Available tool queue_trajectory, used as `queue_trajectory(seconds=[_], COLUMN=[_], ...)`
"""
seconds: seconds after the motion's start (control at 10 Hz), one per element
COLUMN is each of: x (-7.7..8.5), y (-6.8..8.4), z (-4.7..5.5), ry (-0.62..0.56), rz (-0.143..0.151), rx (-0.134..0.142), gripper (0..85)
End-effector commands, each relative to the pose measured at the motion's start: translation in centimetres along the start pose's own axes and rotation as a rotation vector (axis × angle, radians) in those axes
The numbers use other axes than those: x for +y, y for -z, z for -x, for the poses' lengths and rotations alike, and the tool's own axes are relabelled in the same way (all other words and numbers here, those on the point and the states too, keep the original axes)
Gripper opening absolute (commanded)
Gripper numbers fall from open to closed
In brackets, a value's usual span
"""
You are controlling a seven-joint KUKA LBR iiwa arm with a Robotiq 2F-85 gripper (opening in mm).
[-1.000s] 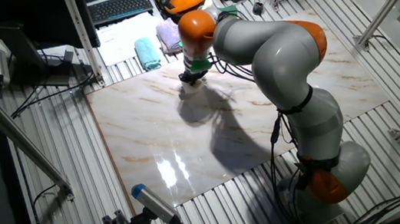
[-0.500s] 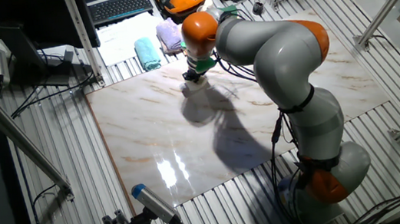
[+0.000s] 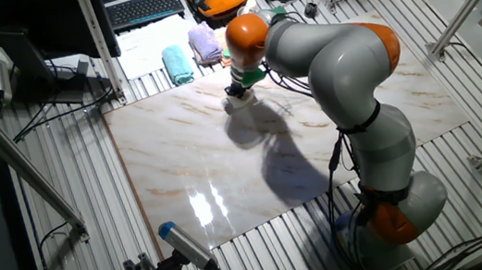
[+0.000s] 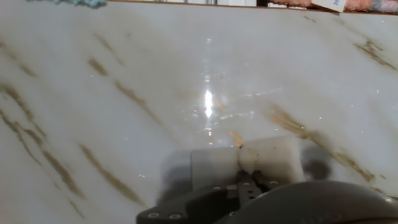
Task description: Clean the tabletop with a sponge
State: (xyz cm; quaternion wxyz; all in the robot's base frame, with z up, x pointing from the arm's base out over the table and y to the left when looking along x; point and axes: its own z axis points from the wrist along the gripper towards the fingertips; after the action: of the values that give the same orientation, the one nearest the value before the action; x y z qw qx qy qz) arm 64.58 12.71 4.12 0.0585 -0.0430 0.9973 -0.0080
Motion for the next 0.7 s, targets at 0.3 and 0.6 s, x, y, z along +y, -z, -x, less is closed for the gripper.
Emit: queue_trajectory(seconds=[0.3, 0.6], x=[-2.6, -4.3], y=[-0.7, -0.4], z=[-0.1, 0.0], ry=[0.036, 0.06], rz=[0.038, 0.042], rx=[-0.008, -0.009], gripper=[0.0, 0.0])
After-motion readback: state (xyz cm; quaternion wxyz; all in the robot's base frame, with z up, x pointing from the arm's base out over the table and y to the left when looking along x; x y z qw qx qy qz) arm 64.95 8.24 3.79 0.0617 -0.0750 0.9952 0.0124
